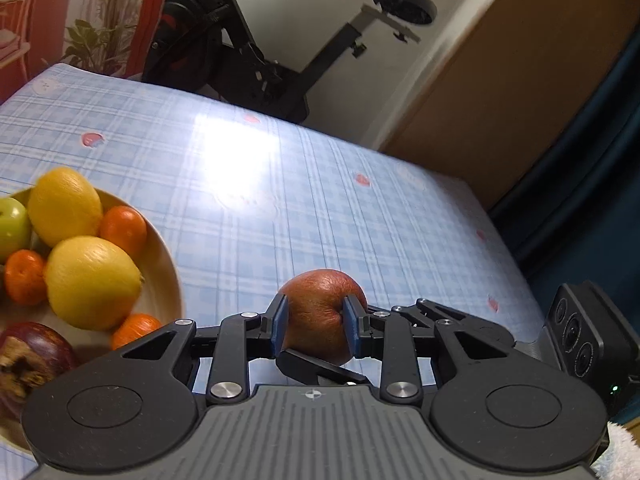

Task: Organize fruits
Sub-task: 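Lift the red apple with the left gripper and carry it over the plate, then lower the apple into the plate and open the left gripper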

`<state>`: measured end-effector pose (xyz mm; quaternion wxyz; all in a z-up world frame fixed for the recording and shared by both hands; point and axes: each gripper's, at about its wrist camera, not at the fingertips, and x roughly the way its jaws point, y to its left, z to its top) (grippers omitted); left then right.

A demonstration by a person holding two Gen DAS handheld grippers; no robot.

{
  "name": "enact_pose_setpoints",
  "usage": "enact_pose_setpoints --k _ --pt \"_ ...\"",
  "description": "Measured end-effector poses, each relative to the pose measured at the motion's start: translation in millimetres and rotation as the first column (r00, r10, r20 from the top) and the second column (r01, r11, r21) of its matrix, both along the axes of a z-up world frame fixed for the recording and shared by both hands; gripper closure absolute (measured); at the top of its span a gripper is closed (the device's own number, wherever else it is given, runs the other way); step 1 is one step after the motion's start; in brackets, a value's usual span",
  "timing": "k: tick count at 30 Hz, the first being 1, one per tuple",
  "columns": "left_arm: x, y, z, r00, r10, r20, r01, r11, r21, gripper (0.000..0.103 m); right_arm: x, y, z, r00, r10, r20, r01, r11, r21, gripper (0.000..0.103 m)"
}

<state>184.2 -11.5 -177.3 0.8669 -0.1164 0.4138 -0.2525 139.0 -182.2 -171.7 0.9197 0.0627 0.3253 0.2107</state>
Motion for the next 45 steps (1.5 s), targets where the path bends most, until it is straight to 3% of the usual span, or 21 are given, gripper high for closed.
enact_pose_setpoints --k 3,7,13,19,27,34,42,45 --pt "3.4 27.7 16.3 0.999 0.044 0.027 -0.043 0.998 -0.045 0.072 15.4 17.7 15.9 0.999 0.037 0.024 -0.038 0.999 0.014 0.035" --pt "6.7 80.2 32.4 0.989 0.148 0.024 -0.144 0.983 -0.112 0.072 37.0 63.8 35.0 0.990 0.128 0.060 -0.126 0.991 -0.038 0.035" --pt "1.0 133.0 38.1 0.969 0.245 0.018 -0.241 0.965 -0.105 0.072 60.0 135.1 34.6 0.966 0.254 0.054 -0.248 0.963 -0.102 0.035" --pt "-4.1 164.5 32.3 0.952 0.306 0.001 -0.304 0.944 -0.130 0.072 70.7 169.9 27.5 0.952 0.305 0.020 -0.300 0.945 -0.128 0.035" --pt "-9.1 171.6 24.0 0.946 0.324 -0.016 -0.324 0.939 -0.118 0.073 79.4 190.2 16.6 0.941 0.335 -0.046 -0.338 0.925 -0.170 0.035" --pt "-13.8 172.1 27.2 0.939 0.343 0.012 -0.341 0.936 -0.092 0.074 70.1 197.6 8.0 0.936 0.351 -0.030 -0.349 0.910 -0.225 0.034" --pt "-20.2 170.8 30.1 0.927 0.372 0.041 -0.370 0.927 -0.053 0.073 52.9 175.4 18.9 0.960 0.279 0.014 -0.269 0.938 -0.216 0.027" --pt "-25.3 169.6 38.0 0.917 0.395 0.057 -0.392 0.918 -0.067 0.065 39.9 157.1 29.1 0.977 0.205 0.064 -0.189 0.961 -0.204 0.027"
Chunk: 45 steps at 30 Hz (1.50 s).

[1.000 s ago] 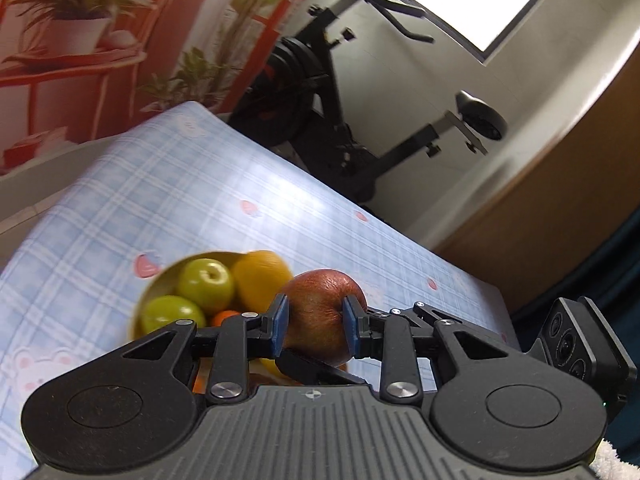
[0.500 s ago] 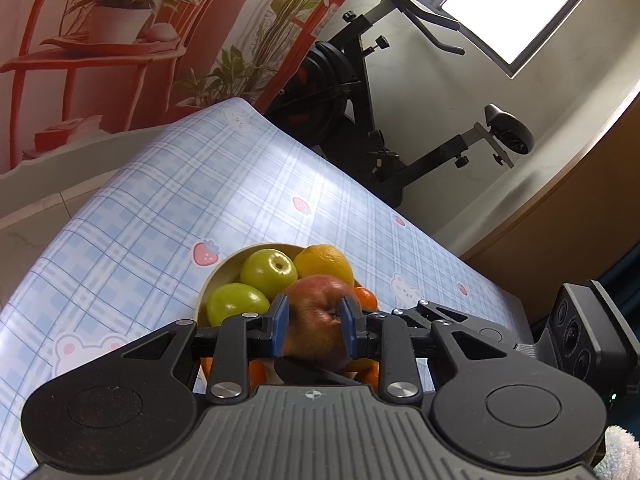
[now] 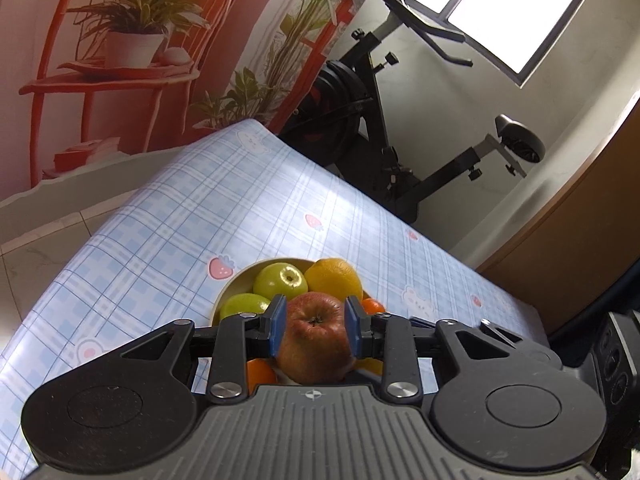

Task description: Organize fruits

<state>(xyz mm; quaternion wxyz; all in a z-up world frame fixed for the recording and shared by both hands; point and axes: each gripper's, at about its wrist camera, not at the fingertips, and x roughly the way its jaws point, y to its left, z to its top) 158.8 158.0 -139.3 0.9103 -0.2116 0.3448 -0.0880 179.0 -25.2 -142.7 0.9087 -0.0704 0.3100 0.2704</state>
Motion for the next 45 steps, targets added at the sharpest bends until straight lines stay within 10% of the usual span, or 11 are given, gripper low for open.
enact_pose_setpoints --k 6,20,26,32,45 --pt "-11.0 -24.7 25.3 0.999 0.004 0.033 -0.005 0.999 0.036 0.026 -32.2 -52.0 23.9 0.990 -0.134 0.049 0.127 0.983 0.130 0.014" --pt "-64.4 -119.0 102.8 0.974 -0.132 0.183 0.060 0.934 0.351 0.015 -94.4 -114.8 98.2 0.886 -0.454 0.099 0.429 0.881 0.200 0.001" --pt "-96.2 -141.9 122.0 0.971 -0.074 0.228 -0.049 0.871 0.489 0.007 -118.7 -120.6 126.5 0.851 -0.511 0.125 0.481 0.852 0.210 0.000" --pt "-111.1 -134.3 131.5 0.965 -0.086 0.248 -0.031 0.900 0.434 0.006 -127.2 -124.4 137.4 0.846 -0.520 0.119 0.493 0.847 0.200 0.000" --pt "-114.7 -140.1 129.8 0.972 -0.041 0.230 -0.081 0.865 0.496 0.006 -135.5 -124.0 137.5 0.833 -0.538 0.126 0.514 0.838 0.182 0.000"
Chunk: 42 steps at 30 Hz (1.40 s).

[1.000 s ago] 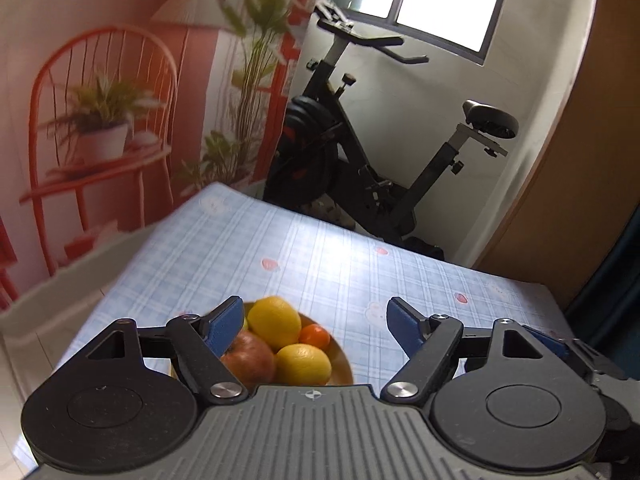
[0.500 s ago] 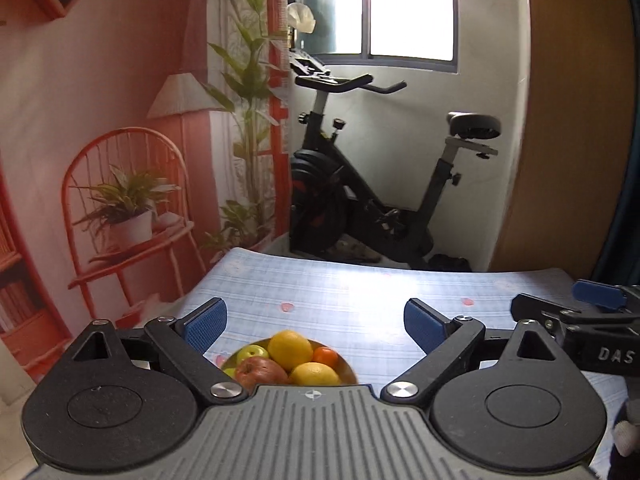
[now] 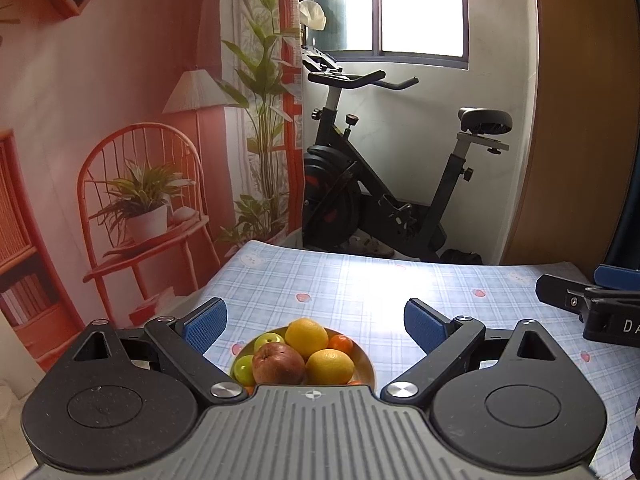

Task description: Organize fruits

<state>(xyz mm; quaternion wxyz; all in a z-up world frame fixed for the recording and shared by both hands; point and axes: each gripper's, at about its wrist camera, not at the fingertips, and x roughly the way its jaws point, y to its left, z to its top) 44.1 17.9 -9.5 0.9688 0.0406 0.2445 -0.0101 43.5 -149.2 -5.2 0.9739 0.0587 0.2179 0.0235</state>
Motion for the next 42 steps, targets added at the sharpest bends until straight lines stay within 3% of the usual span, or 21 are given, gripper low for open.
enact_pose_setpoints --k 42 --pt "-5.7 -0.2 3.6 1.000 0.006 0.025 -0.007 1.000 0.017 0.006 0.1 -4.5 1.9 1.000 0.002 -0.001 -0.002 1.000 0.015 0.001"
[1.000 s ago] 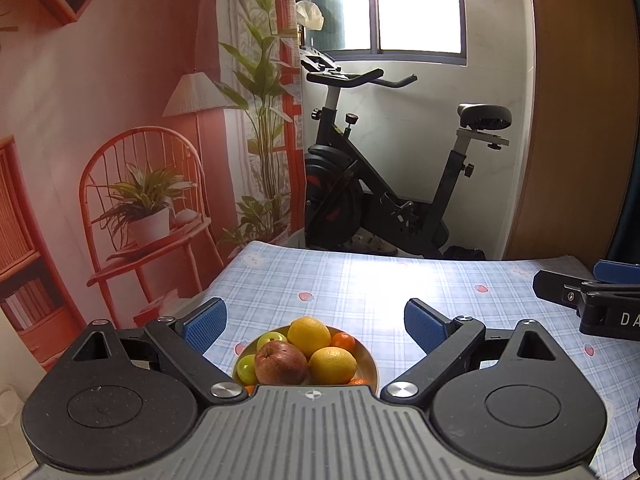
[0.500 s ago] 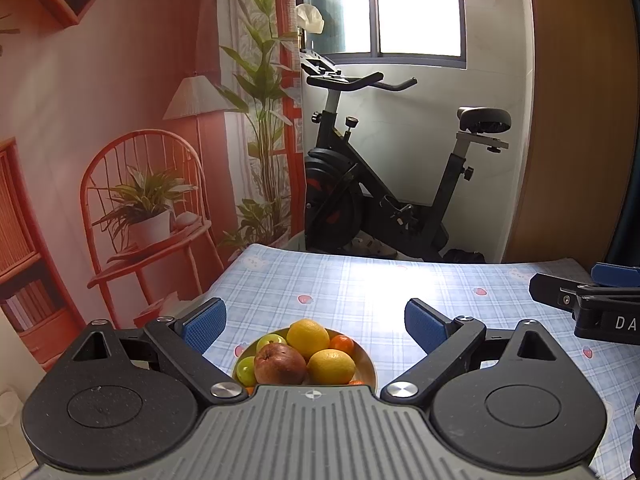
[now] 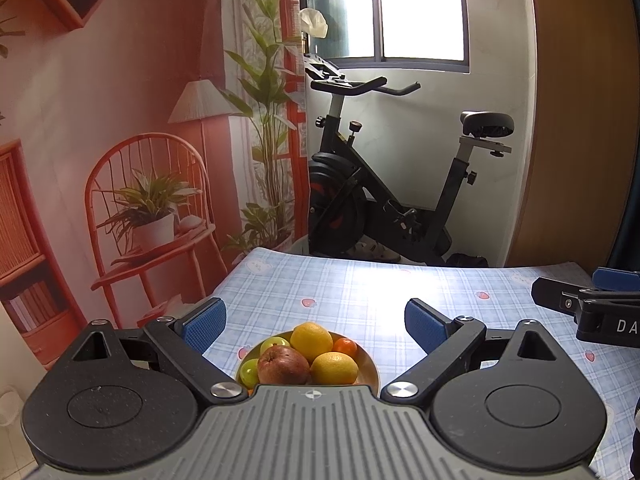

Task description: Organize fruits

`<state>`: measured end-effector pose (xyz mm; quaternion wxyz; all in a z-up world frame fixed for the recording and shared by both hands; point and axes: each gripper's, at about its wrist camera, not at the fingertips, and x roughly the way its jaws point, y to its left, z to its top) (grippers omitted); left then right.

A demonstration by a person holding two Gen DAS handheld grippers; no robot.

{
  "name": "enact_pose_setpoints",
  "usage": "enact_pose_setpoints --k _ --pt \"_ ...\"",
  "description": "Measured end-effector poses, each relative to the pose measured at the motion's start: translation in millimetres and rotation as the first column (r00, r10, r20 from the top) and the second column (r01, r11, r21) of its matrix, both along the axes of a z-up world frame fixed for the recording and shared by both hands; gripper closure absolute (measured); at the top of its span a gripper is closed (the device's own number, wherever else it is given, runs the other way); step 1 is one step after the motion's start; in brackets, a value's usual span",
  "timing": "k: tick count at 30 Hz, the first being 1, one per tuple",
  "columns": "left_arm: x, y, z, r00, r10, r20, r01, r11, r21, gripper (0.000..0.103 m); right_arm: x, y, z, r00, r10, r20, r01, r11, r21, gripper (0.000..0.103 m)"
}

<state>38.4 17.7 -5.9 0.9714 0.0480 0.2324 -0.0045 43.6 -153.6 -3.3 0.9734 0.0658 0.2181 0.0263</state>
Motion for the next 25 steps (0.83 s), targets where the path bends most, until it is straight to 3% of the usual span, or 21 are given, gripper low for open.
enact_pose_setpoints --k 25 --pt "1.8 -0.2 -1.4 1.000 0.004 -0.006 -0.004 1.000 -0.017 0.006 -0.2 0.9 -1.3 1.000 -0.005 0.001 0.005 1.000 -0.004 0.001"
